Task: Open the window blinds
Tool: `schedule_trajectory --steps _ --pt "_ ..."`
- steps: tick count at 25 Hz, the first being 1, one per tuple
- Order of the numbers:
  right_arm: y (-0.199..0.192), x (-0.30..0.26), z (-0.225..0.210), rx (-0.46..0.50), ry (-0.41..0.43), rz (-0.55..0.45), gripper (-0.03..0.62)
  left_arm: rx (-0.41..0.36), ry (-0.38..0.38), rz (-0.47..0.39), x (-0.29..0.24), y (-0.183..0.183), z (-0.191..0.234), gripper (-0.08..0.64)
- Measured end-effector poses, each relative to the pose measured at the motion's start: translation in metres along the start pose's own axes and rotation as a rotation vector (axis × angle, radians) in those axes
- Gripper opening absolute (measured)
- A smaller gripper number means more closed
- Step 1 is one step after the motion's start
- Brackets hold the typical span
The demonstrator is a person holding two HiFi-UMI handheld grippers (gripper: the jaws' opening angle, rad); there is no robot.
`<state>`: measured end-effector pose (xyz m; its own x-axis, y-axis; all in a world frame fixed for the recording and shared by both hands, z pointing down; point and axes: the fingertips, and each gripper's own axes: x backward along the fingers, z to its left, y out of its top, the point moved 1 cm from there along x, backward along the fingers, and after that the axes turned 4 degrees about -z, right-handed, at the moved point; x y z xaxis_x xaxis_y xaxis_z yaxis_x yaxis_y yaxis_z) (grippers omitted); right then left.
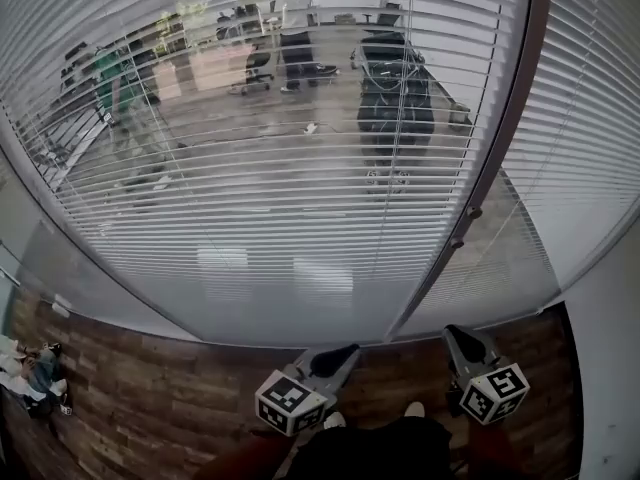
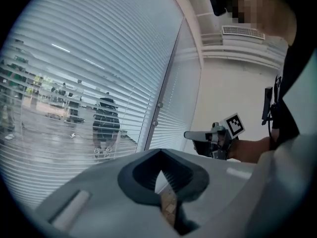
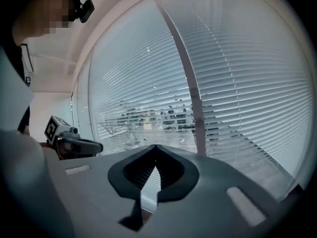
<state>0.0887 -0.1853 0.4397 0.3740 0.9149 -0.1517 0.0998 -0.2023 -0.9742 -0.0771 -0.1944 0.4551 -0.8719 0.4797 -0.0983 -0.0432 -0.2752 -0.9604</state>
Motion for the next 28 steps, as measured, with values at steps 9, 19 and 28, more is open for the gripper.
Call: schedule_trajectory --steps 9,19,28 --pt "0.005 0.043 0.053 0.078 0.167 -0.006 0.026 -0.010 0.040 -0.025 0.015 -0.017 -0.049 0.002" --pt "0.045 0.185 0.021 0.129 0.263 -0.041 0.026 0.012 0.139 -0.059 -0.011 -0.010 -0.199 0.002" --pt "-0.020 0.277 -0.027 0.046 0.346 -0.020 0.026 0.009 0.176 0.020 -0.039 -0.091 -0.310 0.002"
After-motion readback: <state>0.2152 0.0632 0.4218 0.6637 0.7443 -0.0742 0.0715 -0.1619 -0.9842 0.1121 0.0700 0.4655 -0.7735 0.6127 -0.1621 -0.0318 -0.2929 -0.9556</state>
